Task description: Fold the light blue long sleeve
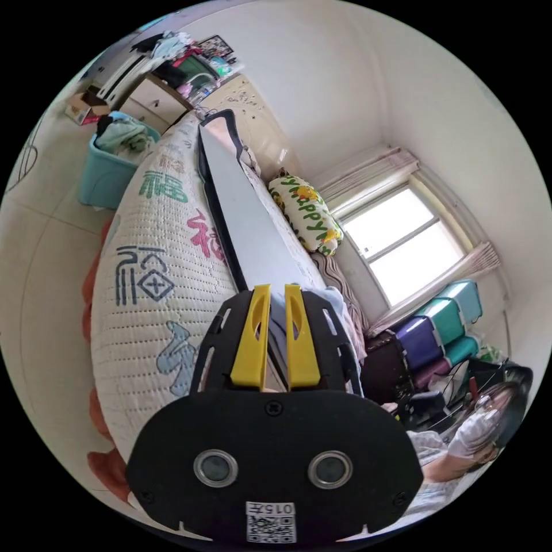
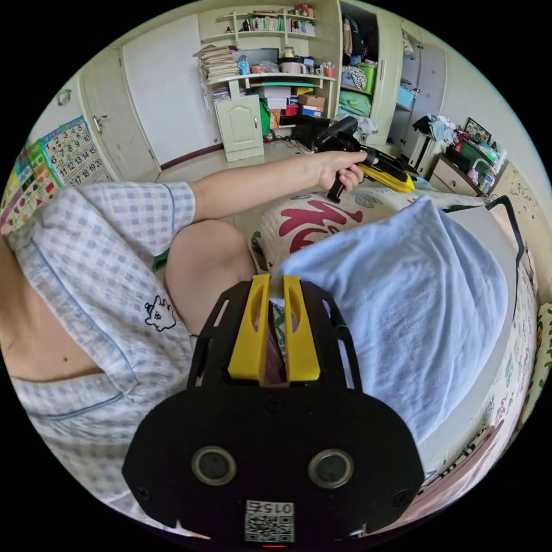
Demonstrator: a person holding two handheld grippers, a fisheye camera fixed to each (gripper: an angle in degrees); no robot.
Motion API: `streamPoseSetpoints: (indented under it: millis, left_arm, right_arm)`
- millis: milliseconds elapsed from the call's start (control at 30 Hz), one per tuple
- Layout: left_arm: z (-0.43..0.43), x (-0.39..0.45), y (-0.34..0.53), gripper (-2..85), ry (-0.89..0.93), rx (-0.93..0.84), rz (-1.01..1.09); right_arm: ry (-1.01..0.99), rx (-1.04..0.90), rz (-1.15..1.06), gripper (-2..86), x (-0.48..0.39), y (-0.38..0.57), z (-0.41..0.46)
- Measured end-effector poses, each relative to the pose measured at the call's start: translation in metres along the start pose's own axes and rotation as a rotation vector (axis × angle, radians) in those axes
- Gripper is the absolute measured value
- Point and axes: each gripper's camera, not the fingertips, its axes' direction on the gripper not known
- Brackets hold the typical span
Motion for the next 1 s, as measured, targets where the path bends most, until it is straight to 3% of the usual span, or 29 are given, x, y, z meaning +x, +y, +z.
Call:
streamPoseSetpoints:
  millis: [133, 200, 300, 367, 467, 667, 1000]
  left_arm:
    - [0.009, 0.039, -0.006, 8.7, 0.007, -0.084, 0.076]
    - [0.02, 0.048, -0.009, 9.2, -0.032, -0.103, 0.091]
    - [0.039, 0.046, -0.011, 9.6, -0.079, -0.109, 0.065]
    - [0.056, 0.044, -0.007, 9.9, -0.038, -0.142, 0.067]
    - [0.071, 0.05, -0.002, 9.9, -0.043, -0.197, 0.112]
    - [0.07, 0.048, 0.001, 6.3, -0.034, -0.2, 0.144]
    - [0.067, 0.051, 0.007, 5.9, -0.074, -0.187, 0.143]
  right_arm:
    - [-0.096, 0.14, 0.005, 4.8, 0.023, 0.016, -0.049]
    - [-0.048, 0.221, 0.038, 5.1, 0.039, 0.021, -0.073]
    - [0.24, 0.291, 0.168, 6.2, 0.08, 0.027, -0.097]
    - [0.448, 0.278, 0.37, 7.1, 0.136, 0.032, -0.099]
    - [0.525, 0.19, 0.553, 9.6, 0.199, 0.034, -0.08]
    - [0.569, 0.057, 0.517, 7.3, 0.236, 0.011, -0.02]
    - [0.594, 0.113, 0.539, 5.8, 0.223, 0.023, -0.015]
